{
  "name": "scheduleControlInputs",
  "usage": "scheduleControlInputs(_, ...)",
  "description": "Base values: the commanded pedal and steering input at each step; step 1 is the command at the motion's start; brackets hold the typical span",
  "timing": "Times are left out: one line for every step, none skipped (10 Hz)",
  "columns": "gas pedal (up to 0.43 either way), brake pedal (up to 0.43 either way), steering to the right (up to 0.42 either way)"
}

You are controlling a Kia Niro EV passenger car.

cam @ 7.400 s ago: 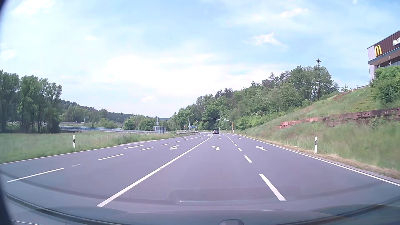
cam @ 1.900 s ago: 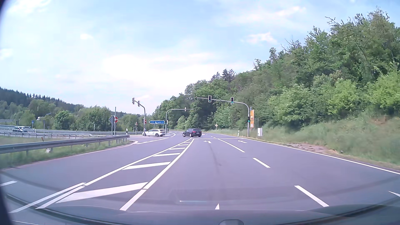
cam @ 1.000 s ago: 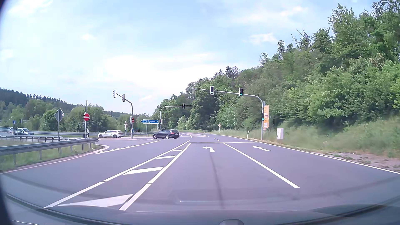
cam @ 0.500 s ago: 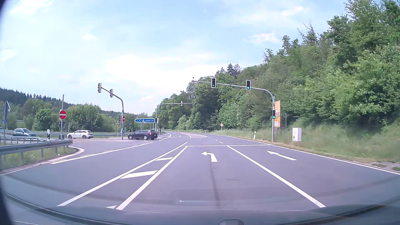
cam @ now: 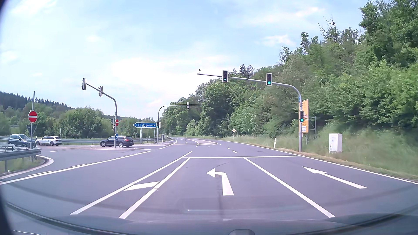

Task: Follow the waypoints while adhering to traffic rules and regulations

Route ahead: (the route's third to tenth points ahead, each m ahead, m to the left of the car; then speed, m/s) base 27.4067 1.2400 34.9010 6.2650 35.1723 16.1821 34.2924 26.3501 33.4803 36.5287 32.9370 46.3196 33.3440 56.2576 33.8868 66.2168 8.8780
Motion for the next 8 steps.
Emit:
scheduleControlInputs(0.000,0.000,-0.004)
scheduleControlInputs(0.000,0.000,-0.004)
scheduleControlInputs(0.000,0.000,-0.004)
scheduleControlInputs(0.000,0.000,-0.004)
scheduleControlInputs(0.000,0.000,-0.004)
scheduleControlInputs(0.000,0.000,-0.004)
scheduleControlInputs(0.000,0.000,-0.004)
scheduleControlInputs(0.000,0.000,-0.004)
